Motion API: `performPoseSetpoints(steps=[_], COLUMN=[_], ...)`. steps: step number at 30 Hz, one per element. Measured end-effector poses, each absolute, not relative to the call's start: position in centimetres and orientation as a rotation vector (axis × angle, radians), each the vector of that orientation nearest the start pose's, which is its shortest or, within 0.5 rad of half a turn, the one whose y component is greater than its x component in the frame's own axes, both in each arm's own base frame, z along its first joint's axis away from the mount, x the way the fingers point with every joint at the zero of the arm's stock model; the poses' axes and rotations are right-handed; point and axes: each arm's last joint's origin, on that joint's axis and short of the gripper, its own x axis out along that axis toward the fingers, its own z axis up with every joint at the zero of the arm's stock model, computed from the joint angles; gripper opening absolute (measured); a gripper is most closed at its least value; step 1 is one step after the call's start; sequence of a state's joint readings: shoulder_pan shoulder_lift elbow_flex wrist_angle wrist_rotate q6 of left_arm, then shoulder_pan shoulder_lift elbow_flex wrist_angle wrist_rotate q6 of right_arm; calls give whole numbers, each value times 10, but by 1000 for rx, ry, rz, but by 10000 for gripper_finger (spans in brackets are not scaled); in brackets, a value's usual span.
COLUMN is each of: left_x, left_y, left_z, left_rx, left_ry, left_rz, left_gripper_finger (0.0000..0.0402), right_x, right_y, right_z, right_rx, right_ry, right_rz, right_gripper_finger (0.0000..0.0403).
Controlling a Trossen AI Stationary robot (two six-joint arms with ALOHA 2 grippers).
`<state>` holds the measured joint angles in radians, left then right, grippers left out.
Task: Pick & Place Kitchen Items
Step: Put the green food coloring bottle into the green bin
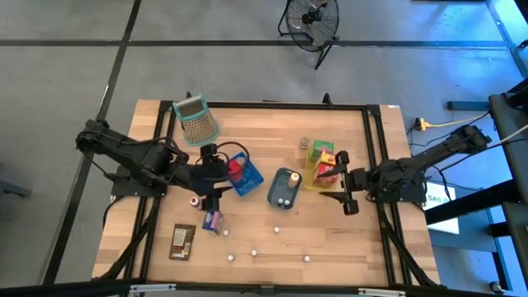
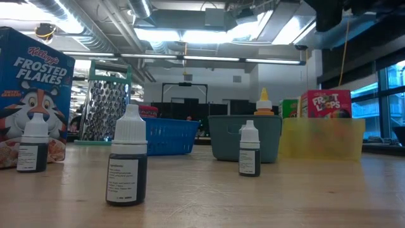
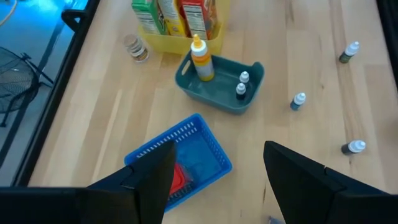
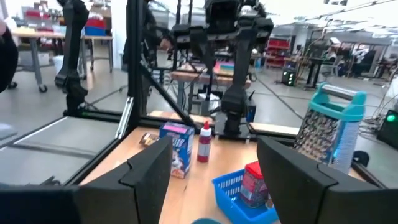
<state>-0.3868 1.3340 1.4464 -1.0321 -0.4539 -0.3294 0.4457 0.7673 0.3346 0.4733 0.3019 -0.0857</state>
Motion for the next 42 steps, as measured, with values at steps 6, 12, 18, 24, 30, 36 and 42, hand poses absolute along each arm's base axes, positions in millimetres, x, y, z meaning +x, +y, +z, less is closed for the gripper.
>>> performPoseSetpoints(steps=[6, 12, 18, 24, 30, 36, 42], left_x=[239, 239, 241, 241, 241, 241, 241], left_y=[-97, -104, -106, -106, -106, -106, -106], left_z=[354, 336, 330, 330, 330, 330, 330], left_rx=[99, 134, 156, 165, 166, 180, 183], left_ry=[837, 848, 838, 836, 836, 835, 832], left_rz=[157, 127, 106, 98, 100, 97, 95], left_gripper_finger=[239, 239, 239, 239, 239, 239, 239], right_x=[169, 176, 183, 200, 217, 232, 244], right_y=[81, 99, 117, 146, 167, 180, 192], right_z=[240, 229, 227, 260, 294, 305, 295], right_rx=[-73, -138, -73, -125, -109, -17, 39], right_ry=[-40, -34, 9, 127, 439, 617, 719], right_rz=[191, 311, 367, 427, 354, 273, 293], right_gripper_finger=[238, 238, 238, 238, 238, 238, 238])
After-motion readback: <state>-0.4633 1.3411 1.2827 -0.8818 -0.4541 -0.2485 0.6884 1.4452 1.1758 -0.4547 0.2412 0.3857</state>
